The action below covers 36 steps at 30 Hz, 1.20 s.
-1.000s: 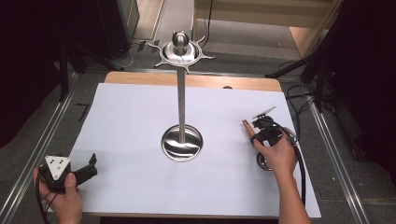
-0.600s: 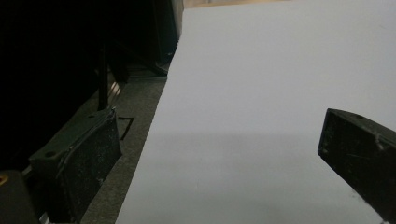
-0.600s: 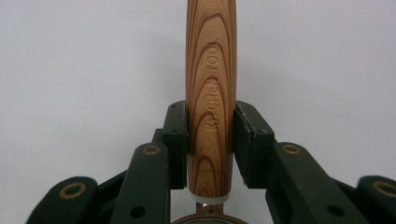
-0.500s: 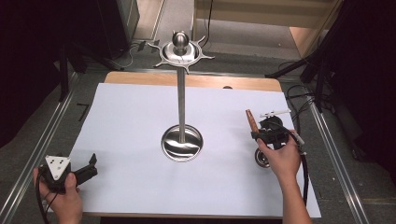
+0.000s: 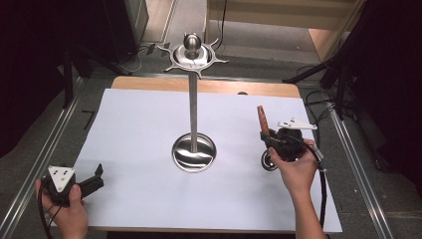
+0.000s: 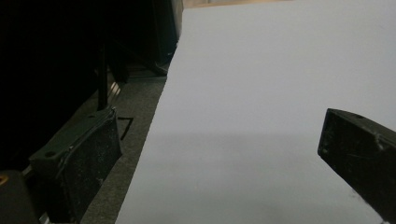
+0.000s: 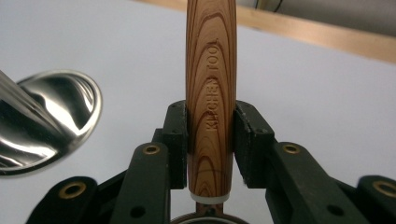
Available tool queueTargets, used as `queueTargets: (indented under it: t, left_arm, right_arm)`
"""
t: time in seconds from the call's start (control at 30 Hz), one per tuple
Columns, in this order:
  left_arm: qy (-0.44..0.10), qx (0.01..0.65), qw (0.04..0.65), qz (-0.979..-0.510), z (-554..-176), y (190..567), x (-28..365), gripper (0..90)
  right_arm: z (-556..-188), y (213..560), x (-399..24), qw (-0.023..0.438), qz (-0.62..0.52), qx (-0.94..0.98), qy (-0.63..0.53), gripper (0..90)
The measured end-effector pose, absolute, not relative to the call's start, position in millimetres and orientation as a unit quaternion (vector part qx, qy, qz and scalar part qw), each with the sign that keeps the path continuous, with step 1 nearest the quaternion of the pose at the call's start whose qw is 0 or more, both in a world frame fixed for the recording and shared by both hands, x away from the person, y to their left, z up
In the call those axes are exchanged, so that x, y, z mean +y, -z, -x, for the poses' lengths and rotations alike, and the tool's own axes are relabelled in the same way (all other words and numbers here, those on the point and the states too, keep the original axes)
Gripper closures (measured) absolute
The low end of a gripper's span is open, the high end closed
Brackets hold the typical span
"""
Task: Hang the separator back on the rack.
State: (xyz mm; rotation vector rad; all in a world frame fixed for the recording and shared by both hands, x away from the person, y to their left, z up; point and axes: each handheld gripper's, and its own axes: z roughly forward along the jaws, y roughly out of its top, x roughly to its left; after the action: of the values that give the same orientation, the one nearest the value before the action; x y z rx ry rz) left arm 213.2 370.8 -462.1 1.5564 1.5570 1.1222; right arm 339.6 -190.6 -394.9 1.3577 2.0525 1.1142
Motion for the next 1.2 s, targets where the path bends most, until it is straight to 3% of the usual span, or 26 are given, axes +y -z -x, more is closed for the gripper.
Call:
queueTargets:
  t: [0.57, 1.2]
  left_arm:
    - [-0.43, 0.594, 0.33, -0.595, -213.4, 462.2, 370.4, 0.3]
    - [-0.429, 0.594, 0.328, -0.596, -213.4, 462.0, 370.6, 0.3]
  right_arm:
    - [-314.5, 369.3, -171.7, 0.258, -0.424, 0.677, -0.543, 69.6]
    - [-297.3, 338.4, -147.3, 0.279, -0.371, 0.648, -0.604, 69.6]
